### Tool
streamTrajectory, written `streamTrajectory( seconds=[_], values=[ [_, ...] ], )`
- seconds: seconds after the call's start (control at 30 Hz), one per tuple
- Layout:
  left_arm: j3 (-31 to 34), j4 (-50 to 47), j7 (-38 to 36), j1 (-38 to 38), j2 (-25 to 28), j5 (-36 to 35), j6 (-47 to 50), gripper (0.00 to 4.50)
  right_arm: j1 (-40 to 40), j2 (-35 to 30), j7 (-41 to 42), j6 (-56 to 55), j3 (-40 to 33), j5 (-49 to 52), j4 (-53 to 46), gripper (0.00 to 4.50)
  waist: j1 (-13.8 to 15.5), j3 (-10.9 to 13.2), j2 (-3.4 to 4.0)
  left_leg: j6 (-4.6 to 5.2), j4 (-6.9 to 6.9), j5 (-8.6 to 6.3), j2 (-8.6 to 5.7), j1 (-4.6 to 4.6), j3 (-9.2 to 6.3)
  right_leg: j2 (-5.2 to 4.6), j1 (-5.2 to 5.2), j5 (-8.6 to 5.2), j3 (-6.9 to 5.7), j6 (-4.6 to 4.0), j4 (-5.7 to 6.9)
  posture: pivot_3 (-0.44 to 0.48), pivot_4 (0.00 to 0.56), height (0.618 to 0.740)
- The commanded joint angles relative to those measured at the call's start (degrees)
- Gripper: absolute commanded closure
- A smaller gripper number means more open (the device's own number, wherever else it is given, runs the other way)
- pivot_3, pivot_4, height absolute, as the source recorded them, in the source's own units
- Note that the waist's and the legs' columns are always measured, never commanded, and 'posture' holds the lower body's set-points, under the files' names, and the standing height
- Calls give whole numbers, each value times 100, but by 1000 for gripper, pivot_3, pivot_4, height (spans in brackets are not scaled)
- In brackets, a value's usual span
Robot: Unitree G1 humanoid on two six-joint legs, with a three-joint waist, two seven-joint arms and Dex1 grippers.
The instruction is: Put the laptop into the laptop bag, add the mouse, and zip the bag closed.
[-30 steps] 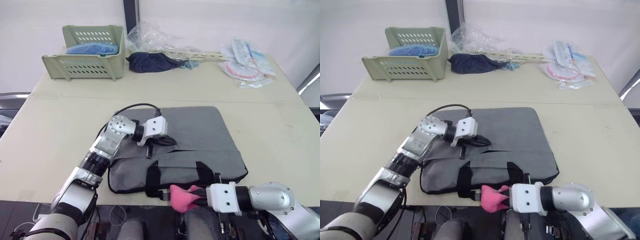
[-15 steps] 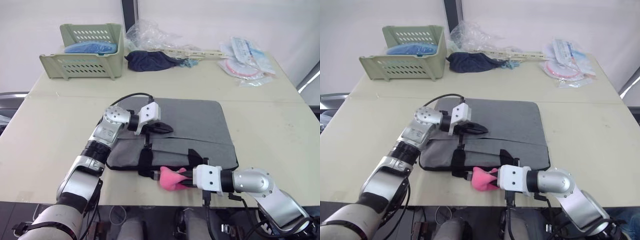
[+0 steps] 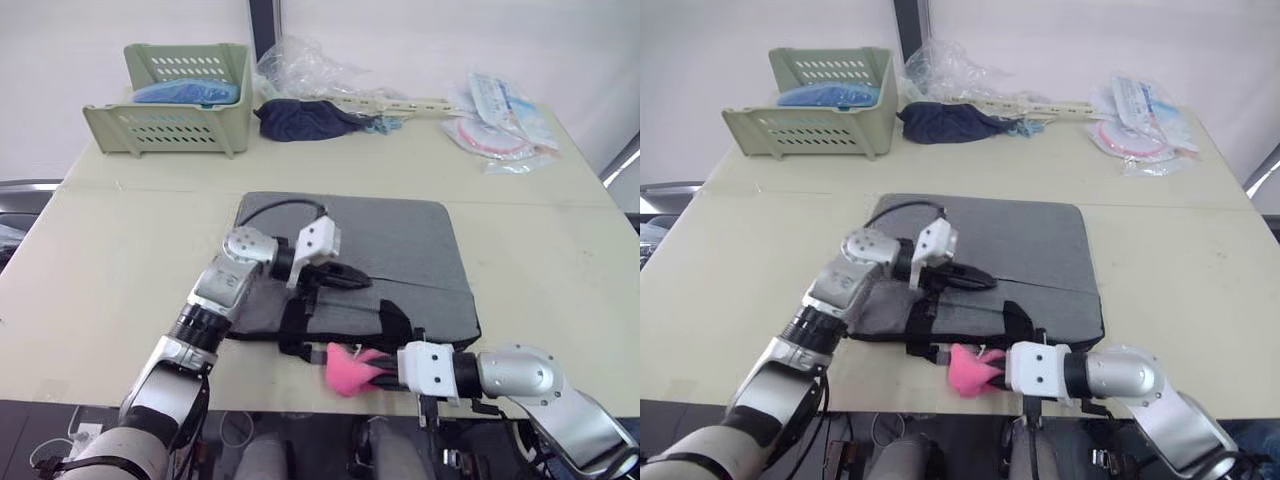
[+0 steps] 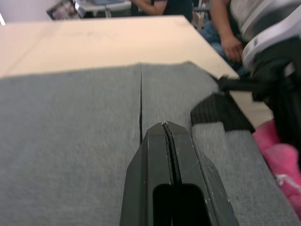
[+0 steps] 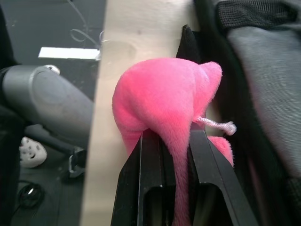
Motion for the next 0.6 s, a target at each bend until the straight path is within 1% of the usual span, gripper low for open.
streamTrajectory(
  seconds=[0.03,0.1,0.17,0.3,0.37,0.47,0.6],
  values=[
    [-476,343,240,227,74,666,-313,4500,116,-134,70,160,-167,225,-392,4475,10,-1,1,0,0,0,0,8,-1,-1,11,0,-3,0,-3,0,150,740],
    [-622,648,465,216,108,991,-534,4500,149,-185,38,196,-199,215,-434,4475,17,-5,-3,0,1,0,-1,13,-12,-7,22,0,0,0,-2,0,150,740],
    [-693,758,498,229,138,1086,-534,4500,200,-207,-4,214,-243,210,-456,4475,28,-15,-5,3,1,-2,-4,16,-16,-16,38,0,3,-1,-14,0,150,740],
    [-739,663,473,312,202,1045,-388,4500,536,-268,-44,114,-493,218,-411,4475,30,-24,-6,13,1,-6,8,44,-21,-31,64,-1,13,-2,-18,0,150,740],
    [-763,620,441,346,276,1044,-328,4500,724,-291,-30,55,-659,254,-384,4475,13,-26,-7,29,-9,-16,16,91,-24,-34,100,-6,41,-11,-23,0,150,740],
    [-813,610,387,363,384,1077,-278,4500,892,-273,-34,44,-876,332,-346,4475,8,-30,-5,31,-13,-17,19,108,-25,-36,104,-10,53,-15,-23,0,150,740],
    [-879,621,356,374,475,1115,-302,4500,1012,-282,16,30,-1142,433,-315,4475,0,-34,0,30,-18,-18,21,107,-22,-35,104,-11,56,-17,-22,0,150,740]
  ],
)
